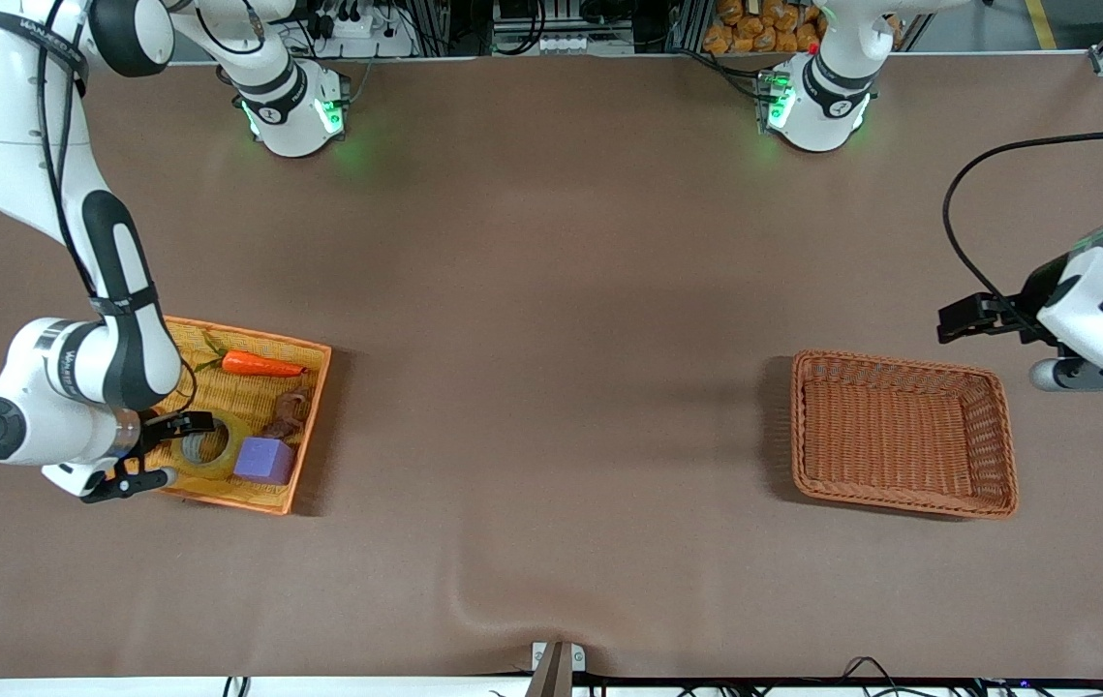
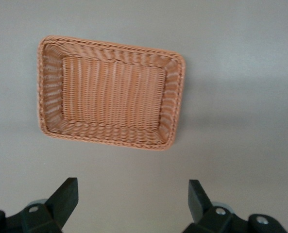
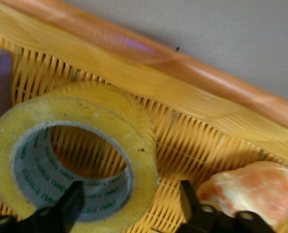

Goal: Transfer tape with both arms
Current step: 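Grasp the tape roll rim with the right gripper and lift it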

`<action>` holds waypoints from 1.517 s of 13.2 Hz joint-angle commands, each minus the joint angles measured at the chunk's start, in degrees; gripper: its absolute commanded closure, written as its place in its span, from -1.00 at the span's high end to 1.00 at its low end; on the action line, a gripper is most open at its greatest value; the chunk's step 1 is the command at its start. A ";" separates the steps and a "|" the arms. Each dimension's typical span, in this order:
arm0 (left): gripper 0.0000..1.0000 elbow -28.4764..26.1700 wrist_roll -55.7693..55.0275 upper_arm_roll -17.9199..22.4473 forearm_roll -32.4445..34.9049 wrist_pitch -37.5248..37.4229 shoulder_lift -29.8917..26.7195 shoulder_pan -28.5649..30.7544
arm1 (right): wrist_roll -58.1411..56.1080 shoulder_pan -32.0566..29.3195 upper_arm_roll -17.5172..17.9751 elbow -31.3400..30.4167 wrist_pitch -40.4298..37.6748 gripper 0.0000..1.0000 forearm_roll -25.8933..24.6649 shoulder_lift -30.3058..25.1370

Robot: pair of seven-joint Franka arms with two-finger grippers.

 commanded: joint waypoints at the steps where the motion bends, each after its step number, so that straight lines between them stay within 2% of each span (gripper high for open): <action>1: 1.00 0.94 -1.21 0.01 -1.19 1.48 0.40 -2.77 | -1.13 -0.39 0.55 -0.77 0.06 -1.00 0.74 -0.71; 4: 1.00 0.94 -2.71 0.01 -1.28 1.67 0.84 -4.63 | -2.08 -0.22 0.73 -0.16 0.32 -1.00 0.39 -0.88; 10: 1.00 0.85 -2.62 0.09 -1.01 1.67 0.84 -4.45 | -12.45 0.93 0.73 4.14 1.56 -1.00 0.04 -1.15; 14: 1.00 0.85 -2.62 0.01 -1.19 1.93 0.93 -4.54 | -20.18 0.66 0.73 6.69 -1.07 -1.00 0.04 -3.52; 18: 1.00 0.85 -2.53 0.09 -1.28 1.93 0.75 -4.28 | -21.96 1.54 1.16 12.48 -8.70 -1.00 0.48 -4.31; 20: 1.00 0.85 -1.49 0.01 -1.19 1.93 0.75 -3.84 | -21.43 4.69 2.31 16.35 -14.15 -1.00 0.65 -4.31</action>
